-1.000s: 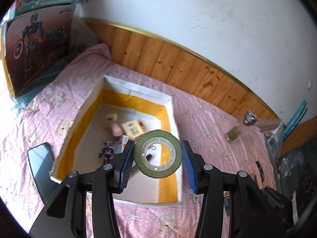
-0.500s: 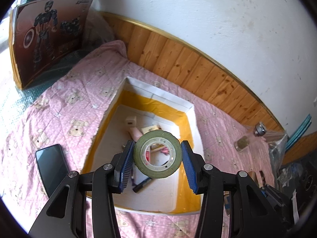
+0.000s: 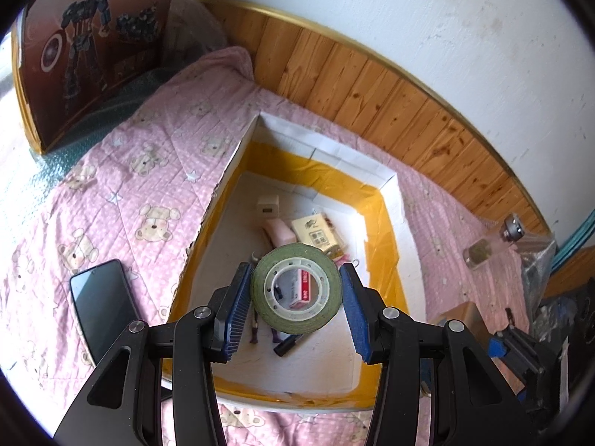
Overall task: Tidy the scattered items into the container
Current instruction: 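Lift the tape roll and gold tin and carry both over the white box, then lower both tools into the box and open them to drop tape and tin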
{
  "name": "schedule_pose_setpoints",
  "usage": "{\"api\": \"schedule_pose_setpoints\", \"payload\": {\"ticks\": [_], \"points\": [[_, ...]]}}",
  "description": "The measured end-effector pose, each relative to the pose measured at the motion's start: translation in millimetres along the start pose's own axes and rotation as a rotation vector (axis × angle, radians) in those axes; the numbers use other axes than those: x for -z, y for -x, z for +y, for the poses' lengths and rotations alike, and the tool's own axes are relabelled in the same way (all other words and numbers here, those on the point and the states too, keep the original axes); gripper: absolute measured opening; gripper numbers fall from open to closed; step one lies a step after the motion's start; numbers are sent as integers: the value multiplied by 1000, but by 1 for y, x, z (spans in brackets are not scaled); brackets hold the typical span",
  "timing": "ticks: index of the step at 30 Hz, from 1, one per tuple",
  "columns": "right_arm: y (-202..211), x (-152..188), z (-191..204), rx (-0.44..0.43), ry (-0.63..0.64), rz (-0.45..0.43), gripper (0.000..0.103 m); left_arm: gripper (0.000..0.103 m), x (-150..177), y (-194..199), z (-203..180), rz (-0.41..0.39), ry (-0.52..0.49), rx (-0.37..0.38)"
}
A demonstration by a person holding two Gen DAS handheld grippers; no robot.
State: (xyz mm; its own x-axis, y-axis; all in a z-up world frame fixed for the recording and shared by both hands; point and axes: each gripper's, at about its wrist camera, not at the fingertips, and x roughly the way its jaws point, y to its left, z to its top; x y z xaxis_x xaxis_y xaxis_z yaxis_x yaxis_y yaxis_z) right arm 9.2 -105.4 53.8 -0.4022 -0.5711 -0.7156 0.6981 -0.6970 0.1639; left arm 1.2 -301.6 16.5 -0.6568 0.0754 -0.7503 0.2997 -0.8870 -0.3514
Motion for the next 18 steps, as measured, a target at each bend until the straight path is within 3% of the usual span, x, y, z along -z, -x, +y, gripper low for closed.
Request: {"api": "schedule_pose_setpoints", "payload": {"ticks": [18], "points": [[-43,-7,4,49,91,102,51,50,5,-25,9,77,9,-90]]}}
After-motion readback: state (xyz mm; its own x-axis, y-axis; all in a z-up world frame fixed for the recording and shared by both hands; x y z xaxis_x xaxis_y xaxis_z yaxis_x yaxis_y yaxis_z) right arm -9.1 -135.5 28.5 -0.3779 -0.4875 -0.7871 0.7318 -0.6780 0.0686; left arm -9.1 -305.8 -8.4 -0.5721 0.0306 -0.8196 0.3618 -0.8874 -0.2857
